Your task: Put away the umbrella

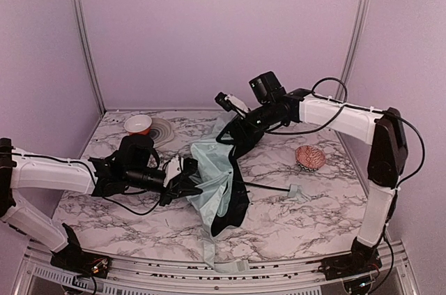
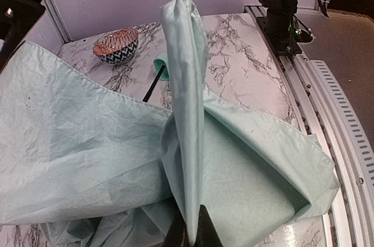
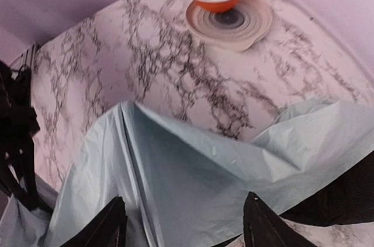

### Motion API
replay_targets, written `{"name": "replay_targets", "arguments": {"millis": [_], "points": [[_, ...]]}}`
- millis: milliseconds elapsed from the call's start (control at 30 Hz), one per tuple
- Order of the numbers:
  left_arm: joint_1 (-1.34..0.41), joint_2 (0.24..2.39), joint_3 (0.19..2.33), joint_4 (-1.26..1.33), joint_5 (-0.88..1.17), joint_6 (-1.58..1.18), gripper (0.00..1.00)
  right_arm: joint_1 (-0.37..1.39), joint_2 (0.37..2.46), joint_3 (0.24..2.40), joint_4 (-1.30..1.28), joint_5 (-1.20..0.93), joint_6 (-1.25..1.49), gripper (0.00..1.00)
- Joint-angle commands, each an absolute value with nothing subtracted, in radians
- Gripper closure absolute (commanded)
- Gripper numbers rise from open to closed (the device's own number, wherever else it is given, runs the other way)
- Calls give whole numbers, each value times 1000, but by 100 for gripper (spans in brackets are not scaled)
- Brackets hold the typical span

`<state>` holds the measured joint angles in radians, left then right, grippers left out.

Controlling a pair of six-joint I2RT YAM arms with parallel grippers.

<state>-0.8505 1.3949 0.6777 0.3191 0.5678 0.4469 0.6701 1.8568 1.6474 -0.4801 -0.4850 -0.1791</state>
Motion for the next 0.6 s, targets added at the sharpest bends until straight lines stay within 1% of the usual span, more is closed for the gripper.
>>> {"name": "replay_targets", "arguments": {"millis": [0, 67, 167, 233, 300, 400, 567], "points": [[-856, 1368, 678, 235, 579, 465, 100, 694, 1900, 1650, -649, -646, -229, 42], [-856, 1369, 684, 222, 565, 479, 100, 741, 1905, 1611, -634, -659, -253, 55], [-860, 1377, 725, 143, 516, 536, 100, 800, 1938, 1601, -689, -661, -289, 77], [-862, 1377, 757, 83, 492, 568, 100, 819, 1946, 1585, -703, -679, -285, 87], [-862, 1370, 763, 64, 479, 601, 100, 832, 1936, 1535, -674, -686, -261, 90], [-862, 1382, 754, 53, 473, 630, 100, 866, 1921, 1458, -614, -648, -216, 91], [-863, 1438, 756, 34, 470, 641, 100, 863, 1936, 1379, -521, -557, -154, 92]]}}
